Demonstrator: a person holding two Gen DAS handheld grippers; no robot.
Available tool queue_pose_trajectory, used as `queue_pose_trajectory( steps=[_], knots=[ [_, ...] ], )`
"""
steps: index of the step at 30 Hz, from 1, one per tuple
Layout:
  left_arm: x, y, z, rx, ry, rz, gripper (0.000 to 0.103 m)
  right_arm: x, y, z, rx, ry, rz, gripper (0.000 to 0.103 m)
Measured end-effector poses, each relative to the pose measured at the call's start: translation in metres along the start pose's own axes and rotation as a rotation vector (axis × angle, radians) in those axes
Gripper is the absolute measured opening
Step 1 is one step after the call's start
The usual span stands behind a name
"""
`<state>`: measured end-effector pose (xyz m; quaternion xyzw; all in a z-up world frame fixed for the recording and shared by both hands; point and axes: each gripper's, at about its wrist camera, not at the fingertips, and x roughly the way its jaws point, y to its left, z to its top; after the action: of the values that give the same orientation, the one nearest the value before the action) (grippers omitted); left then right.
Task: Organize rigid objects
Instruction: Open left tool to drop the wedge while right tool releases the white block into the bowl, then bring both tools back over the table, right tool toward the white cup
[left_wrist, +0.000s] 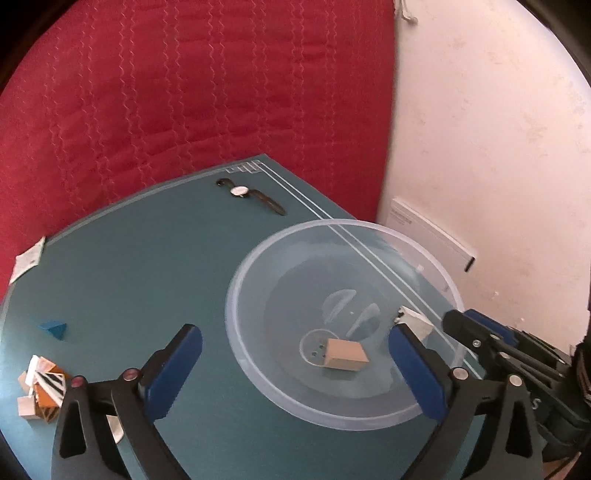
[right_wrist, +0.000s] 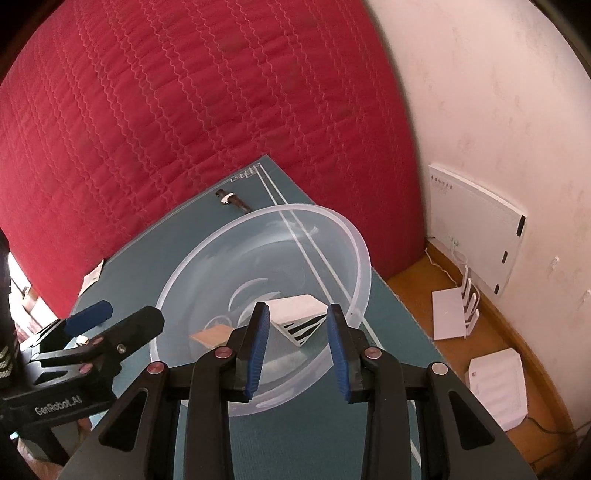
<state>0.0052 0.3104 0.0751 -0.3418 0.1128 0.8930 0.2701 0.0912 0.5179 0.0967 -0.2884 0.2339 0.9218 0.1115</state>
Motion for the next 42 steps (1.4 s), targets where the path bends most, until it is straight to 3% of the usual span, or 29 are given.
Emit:
queue_pose_trajectory(
  steps=[9, 19, 23, 31, 37, 42],
  knots=[
    [-0.008, 0.006, -0.002, -0.006, 0.003, 0.097, 0.103, -0.017, 0.004, -0.003, -0.036, 0.054, 0.007, 0.033],
    [-0.044, 0.031, -0.012, -0.024, -0.035, 0.076, 0.103, -0.062, 0.06, -0.016, -0.135, 0.0, -0.004, 0.038],
    [-0.06, 0.058, -0.033, -0.038, -0.033, 0.063, 0.103, -0.062, 0.085, -0.03, -0.126, -0.002, 0.009, 0.038],
    [-0.085, 0.128, -0.069, -0.105, -0.018, 0.106, 0.103, -0.044, 0.157, -0.065, -0.173, 0.065, 0.052, 0.039],
    [-0.099, 0.183, -0.082, -0.219, -0.014, 0.075, 0.103, -0.022, 0.198, -0.08, -0.206, 0.135, 0.062, 0.039],
    [-0.116, 0.223, -0.087, -0.34, -0.021, -0.005, 0.103, 0.006, 0.229, -0.082, -0.231, 0.182, 0.073, 0.039]
  ],
)
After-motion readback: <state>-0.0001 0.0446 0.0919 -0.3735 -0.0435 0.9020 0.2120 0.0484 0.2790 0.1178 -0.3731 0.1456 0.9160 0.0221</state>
